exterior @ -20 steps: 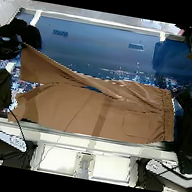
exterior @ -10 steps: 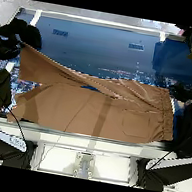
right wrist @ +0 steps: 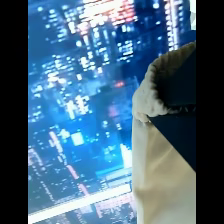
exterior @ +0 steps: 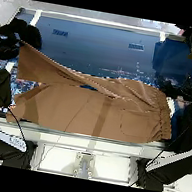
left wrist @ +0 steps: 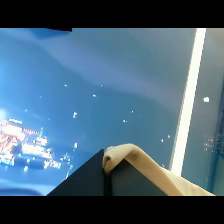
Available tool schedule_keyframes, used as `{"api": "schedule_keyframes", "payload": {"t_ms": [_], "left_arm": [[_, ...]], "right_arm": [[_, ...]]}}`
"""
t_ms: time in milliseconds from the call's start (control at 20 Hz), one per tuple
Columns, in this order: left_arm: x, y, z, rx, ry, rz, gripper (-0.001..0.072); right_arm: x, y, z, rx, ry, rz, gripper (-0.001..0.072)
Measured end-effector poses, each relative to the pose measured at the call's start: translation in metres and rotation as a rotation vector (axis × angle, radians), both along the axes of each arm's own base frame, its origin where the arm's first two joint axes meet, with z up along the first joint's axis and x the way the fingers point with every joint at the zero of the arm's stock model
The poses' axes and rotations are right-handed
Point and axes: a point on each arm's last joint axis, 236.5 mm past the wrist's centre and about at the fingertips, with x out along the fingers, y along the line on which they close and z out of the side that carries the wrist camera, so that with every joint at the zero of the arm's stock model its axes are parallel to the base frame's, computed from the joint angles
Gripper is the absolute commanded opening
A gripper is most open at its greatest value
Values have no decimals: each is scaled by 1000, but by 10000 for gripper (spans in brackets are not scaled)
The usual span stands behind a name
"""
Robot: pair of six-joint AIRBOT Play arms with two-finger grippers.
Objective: Fold the clothes and pants, and hang the long-sleeved shirts on hangers.
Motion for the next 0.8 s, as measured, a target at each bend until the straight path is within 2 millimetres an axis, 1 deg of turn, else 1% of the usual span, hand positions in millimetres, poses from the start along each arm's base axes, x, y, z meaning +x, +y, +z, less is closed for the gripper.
{"api": "schedule_keyframes", "payload": {"t_ms": [100, 150, 200, 250, 350, 450, 500, 550, 600, 650, 700, 800], "left_arm": [[2, 0, 4, 5, -12, 4, 11], [4, 0, 11, 11, -33, 7, 10], [8, 1, 23, 31, -70, 3, 10], [11, 1, 40, 59, -116, -9, 10], [12, -2, 80, 148, -220, -54, 10], [5, -7, 119, 256, -309, -116, 10], [1, -9, 132, 305, -337, -140, 9], [-5, -9, 138, 358, -338, -169, 9], [-13, -9, 136, 400, -313, -199, 9], [-22, -6, 124, 436, -258, -225, 9], [-32, -1, 104, 464, -184, -244, 9], [-57, 14, 51, 494, -12, -253, 9]], "right_arm": [[4, 0, 3, -5, -11, 1, 26], [7, -1, 7, -9, -24, 0, 26], [11, -2, 16, -13, -41, 3, 26], [16, -4, 28, -22, -65, 6, 26], [20, -10, 54, -42, -105, 15, 25], [18, -20, 81, -69, -138, 19, 26], [14, -23, 90, -83, -141, 25, 25], [9, -25, 96, -93, -138, 36, 25], [4, -27, 99, -103, -127, 49, 26], [-3, -28, 98, -112, -109, 61, 25], [-8, -29, 96, -116, -94, 68, 26], [-15, -26, 89, -112, -64, 82, 26]]}}
